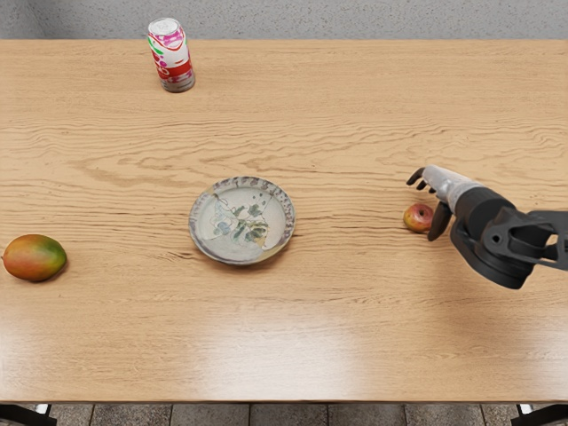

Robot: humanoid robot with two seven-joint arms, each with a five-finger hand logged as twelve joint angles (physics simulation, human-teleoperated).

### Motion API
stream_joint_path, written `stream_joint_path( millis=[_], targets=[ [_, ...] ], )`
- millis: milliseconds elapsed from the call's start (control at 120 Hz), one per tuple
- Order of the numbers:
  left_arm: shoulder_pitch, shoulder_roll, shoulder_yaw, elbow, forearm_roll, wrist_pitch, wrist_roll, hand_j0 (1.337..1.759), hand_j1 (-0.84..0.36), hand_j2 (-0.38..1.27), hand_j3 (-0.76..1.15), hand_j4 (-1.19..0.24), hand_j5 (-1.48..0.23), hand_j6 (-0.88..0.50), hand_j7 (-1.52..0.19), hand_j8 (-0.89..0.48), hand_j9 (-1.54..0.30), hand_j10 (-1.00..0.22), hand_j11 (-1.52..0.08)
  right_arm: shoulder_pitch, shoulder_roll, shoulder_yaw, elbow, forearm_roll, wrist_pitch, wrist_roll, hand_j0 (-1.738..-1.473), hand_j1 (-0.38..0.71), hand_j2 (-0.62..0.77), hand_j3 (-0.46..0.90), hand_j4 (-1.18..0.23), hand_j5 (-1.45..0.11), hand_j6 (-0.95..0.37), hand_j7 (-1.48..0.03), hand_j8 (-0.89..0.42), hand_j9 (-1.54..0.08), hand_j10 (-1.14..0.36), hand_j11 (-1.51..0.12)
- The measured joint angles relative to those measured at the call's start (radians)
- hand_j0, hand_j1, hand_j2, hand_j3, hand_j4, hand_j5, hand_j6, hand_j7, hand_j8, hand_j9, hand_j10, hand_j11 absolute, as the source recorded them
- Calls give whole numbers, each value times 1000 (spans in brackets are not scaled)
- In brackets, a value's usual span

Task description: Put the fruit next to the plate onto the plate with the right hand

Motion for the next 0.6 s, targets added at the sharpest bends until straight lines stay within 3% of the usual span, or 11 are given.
stream_joint_path(
  millis=[600],
  targets=[
    [0, 0, 0, 0, 0, 0, 0, 1658, 339, 2, 0, -8, -11, -8, -11, -8, -11, -8, -11, -6, 22, -19, -3, 0, -19, 0, -1658, 139, -79, 0, -409, -531, -410, -530, -410, -531, -409, -530]
  ],
)
